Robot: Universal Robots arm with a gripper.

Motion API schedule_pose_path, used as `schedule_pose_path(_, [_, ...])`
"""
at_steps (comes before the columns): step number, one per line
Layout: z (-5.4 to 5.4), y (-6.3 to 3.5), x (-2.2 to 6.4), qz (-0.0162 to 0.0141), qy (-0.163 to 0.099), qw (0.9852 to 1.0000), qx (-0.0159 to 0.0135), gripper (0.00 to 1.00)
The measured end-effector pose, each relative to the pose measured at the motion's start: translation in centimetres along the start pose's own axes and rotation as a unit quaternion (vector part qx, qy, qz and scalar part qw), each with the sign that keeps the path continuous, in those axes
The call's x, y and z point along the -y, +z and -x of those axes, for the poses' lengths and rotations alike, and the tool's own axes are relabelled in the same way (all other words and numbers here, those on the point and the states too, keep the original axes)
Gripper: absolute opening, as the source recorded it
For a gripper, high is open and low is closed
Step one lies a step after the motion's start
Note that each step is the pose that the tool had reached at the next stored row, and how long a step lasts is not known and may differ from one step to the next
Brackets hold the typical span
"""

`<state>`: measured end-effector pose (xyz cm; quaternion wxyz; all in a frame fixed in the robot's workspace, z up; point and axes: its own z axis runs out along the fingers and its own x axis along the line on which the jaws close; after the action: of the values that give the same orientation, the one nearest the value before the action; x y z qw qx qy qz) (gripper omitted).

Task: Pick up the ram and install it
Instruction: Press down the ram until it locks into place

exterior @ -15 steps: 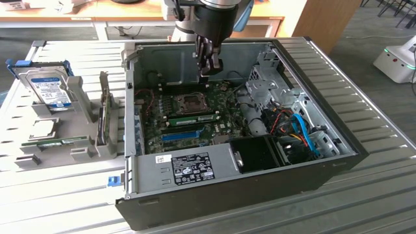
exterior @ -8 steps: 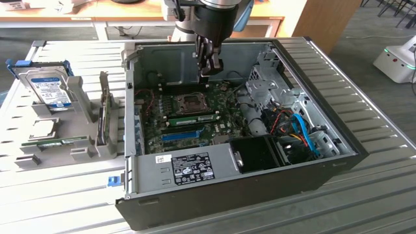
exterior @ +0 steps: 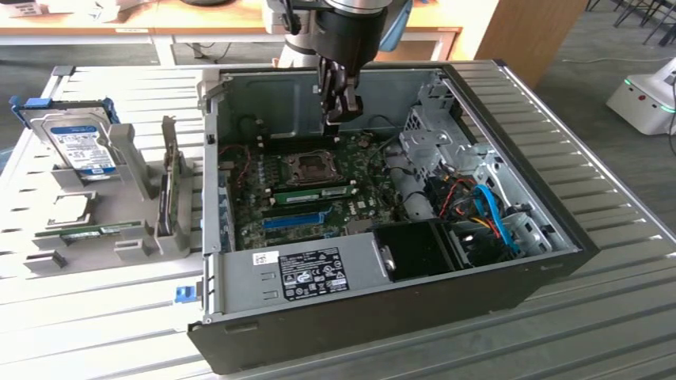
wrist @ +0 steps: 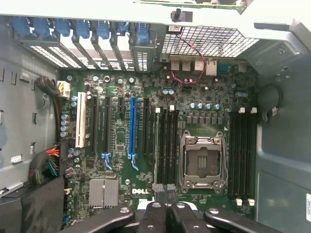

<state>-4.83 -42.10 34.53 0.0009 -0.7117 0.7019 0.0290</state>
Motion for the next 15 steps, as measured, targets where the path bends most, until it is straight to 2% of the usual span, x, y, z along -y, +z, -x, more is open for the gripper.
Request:
schedule_pose_path(3, [0.0,0.0,0.0,-0.0001,0.003,1.0,0.0001,0.11])
schedule_pose_path(8, [0.0,0.03,0.0,-0.0011,0.026,0.9997,0.001,0.11])
schedule_pose_path(15, [0.0,0.08,0.0,-0.0029,0.068,0.9977,0.0027,0.11])
